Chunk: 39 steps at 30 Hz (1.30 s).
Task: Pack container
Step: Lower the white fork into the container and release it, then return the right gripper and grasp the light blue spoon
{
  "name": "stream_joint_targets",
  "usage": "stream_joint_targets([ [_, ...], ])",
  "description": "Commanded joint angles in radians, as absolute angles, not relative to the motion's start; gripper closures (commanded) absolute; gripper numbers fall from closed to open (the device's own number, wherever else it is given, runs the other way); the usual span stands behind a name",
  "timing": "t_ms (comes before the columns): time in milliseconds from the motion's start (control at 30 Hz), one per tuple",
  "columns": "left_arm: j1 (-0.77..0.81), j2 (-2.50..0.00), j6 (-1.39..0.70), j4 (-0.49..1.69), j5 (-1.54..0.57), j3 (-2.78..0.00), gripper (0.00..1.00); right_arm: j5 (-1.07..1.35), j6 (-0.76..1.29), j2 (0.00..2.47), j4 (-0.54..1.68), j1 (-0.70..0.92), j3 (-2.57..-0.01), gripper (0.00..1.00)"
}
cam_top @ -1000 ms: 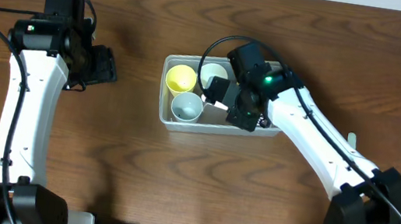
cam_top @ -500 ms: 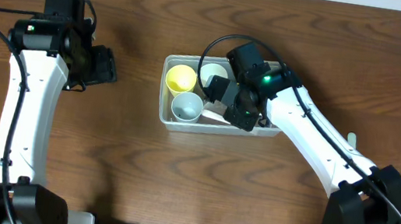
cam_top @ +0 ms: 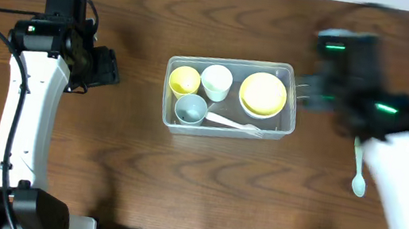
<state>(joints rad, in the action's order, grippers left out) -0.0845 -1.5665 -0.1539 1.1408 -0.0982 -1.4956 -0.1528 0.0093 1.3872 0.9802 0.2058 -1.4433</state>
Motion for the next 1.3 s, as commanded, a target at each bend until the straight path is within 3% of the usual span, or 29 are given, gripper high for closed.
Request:
stream_joint_targets([
  [0,-0.088,-1.571,-0.155,1.143,-0.098,-1.492,0.29,-0.202,0.24,1.34,1.065,0.006,-1.445,0.13],
  [100,-0.088,-1.571,-0.155,1.143,-0.098,-1.492,0.29,-0.185,0.255,1.35,1.148,-0.186,-1.427,0.03],
  [300,-0.088,-1.571,-0.155,1.143,-0.098,-1.492,0.29,-0.038,0.2,1.421,1.124,-0.377,-1.252,0.02],
  [567,-0.088,-1.571,-0.155,1.142,-0.098,-1.492,0.28,-0.006,0.083,1.581,0.949,-0.398,-1.016,0.02],
  [1267,-0.088,-1.571,-0.155,1.142,-0.098,-1.492,0.29,0.033,0.043,1.845,0.849,-0.397,-1.01,0.08],
])
